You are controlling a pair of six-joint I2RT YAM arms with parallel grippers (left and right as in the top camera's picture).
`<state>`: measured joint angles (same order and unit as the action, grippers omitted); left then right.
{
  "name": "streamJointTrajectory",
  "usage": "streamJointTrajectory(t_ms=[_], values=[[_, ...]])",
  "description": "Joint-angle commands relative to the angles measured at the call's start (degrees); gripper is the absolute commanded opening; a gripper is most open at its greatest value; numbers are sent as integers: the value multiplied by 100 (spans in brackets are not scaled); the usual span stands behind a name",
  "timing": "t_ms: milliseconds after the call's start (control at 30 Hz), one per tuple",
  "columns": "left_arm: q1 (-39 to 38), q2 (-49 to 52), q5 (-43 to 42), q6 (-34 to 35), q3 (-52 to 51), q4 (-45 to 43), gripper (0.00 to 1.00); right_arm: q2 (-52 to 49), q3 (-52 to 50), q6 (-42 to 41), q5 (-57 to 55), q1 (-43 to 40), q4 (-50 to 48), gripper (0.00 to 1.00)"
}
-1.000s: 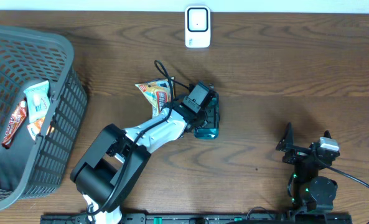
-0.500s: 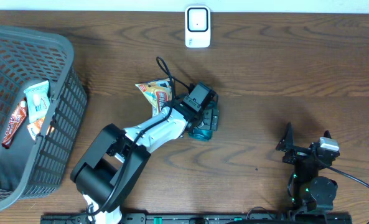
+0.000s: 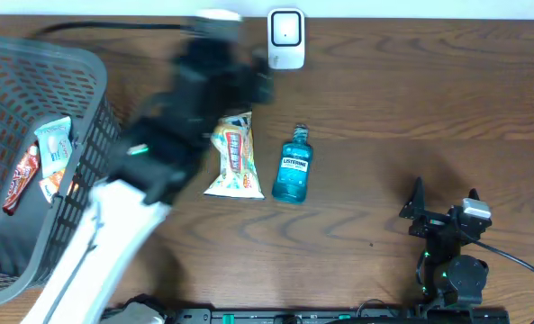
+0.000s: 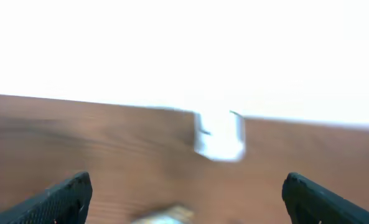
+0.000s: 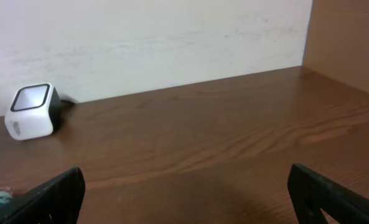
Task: Scan the item barcode
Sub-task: 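Carry the Listerine bottle and set it upright beside the snack bag, then reach into the basket and grasp the orange Kleenex pack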
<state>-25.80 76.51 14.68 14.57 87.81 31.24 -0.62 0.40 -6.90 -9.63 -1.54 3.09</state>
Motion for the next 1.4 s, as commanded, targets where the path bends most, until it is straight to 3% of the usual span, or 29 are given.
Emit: streamJointTrajectory(t_ms=[0,100,267,433,600,967,1233,1367], values=[[1241,-243,1086,-20,-57,297,98,24,-9,79,15,46,15,99],[2459,-328,1021,907,-57,737,98,24,-9,76,15,46,15,99],[4382,-184,260,3097,-59,1685,98,24,-9,79,15,46,15,99],[5786,463,-1191,4011,-74,2149,98,24,-9,76,15,46,15,99],[6096,1222,-1670,4446,-74,2371,98,24,-9,79,15,46,15,99],[6098,2874,-1683,4929,-140,3095,98,24,-9,76,15,46,17,99],[6098,3501,-1628,4959,-146,3169,98,24,-9,79,13,46,15,99],[6098,3560,-1180,4983,-293,3147,98,24,-9,79,15,46,15,99]])
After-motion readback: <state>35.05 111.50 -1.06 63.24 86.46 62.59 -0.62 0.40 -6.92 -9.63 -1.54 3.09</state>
